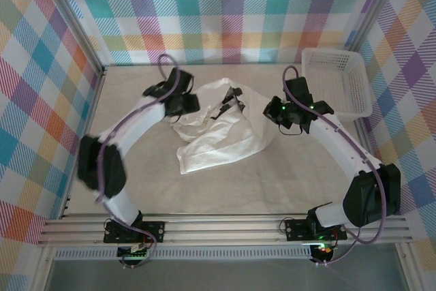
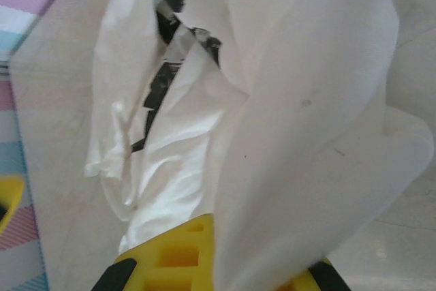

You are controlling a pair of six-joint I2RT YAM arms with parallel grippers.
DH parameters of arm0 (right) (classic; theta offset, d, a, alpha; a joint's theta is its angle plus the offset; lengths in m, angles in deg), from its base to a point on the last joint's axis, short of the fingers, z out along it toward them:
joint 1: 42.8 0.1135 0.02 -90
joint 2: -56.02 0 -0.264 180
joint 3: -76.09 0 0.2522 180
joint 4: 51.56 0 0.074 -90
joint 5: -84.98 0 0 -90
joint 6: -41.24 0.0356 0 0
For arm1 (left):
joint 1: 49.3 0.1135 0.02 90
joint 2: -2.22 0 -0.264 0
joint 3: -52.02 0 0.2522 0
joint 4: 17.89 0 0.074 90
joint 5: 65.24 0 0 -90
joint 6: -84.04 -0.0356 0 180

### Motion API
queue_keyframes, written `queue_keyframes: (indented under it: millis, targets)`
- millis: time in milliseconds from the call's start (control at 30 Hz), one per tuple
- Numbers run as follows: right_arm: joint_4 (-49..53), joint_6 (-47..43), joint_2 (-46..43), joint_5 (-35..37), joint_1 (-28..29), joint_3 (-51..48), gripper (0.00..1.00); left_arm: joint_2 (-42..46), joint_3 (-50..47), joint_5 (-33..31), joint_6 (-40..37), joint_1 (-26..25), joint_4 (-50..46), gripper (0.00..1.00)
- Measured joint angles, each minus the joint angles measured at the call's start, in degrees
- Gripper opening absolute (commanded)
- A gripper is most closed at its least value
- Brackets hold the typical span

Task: Fold the inside-out t-shirt

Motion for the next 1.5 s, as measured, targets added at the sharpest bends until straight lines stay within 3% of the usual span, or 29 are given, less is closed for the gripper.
queue_keyframes:
  millis: [100,167,300,467,633,767,833,1033,1133,1300,1500]
  targets:
    - [-0.83,-1.14,-1.81,-1.25,-0.02,0.02,0.00,9.46,-11.19,-0.92,5.53,-0.31,-1.18,0.55]
    - [-0.85,-1.88,-2.03,-2.12,-0.02,0.07,0.00,10.51,-16.94,-0.87,7.87,-0.44,-1.90,0.52]
    - [-0.76,-2.51,-1.29,-4.22,-0.02,0.09,0.00,4.09,-23.12,1.81,10.08,-1.22,-3.41,0.52]
    - [-0.72,-2.49,-0.35,-6.43,-0.02,0.13,0.00,-2.32,-21.92,4.48,10.27,-3.04,-2.89,0.52]
    - [-0.59,-2.49,-0.35,-7.04,0.04,0.13,0.00,-4.33,-21.64,3.98,11.30,-4.24,-2.43,0.28]
    - [-0.50,-2.49,-0.35,-7.04,0.09,0.13,0.00,-3.61,-21.79,2.23,12.17,-4.28,-2.47,0.16]
    - [-0.50,-2.49,-0.35,-7.06,0.09,0.13,0.00,-2.32,-22.27,1.88,12.46,-4.28,-2.45,0.01]
    - [0.57,-2.58,-0.26,-6.56,0.42,1.03,0.00,3.85,-22.62,1.05,13.00,-4.11,-2.78,0.00]
    - [1.57,-3.87,-0.26,-3.13,0.33,6.16,0.00,9.33,-15.52,-0.39,9.88,-2.86,-5.35,0.00]
    - [-5.20,-6.67,-1.92,8.68,-0.46,20.70,0.00,16.48,9.84,-4.63,0.17,2.21,1.88,0.00]
    - [-13.18,-6.23,-12.26,25.05,-1.53,23.65,0.00,22.86,23.98,-7.06,-7.61,8.74,9.22,0.00]
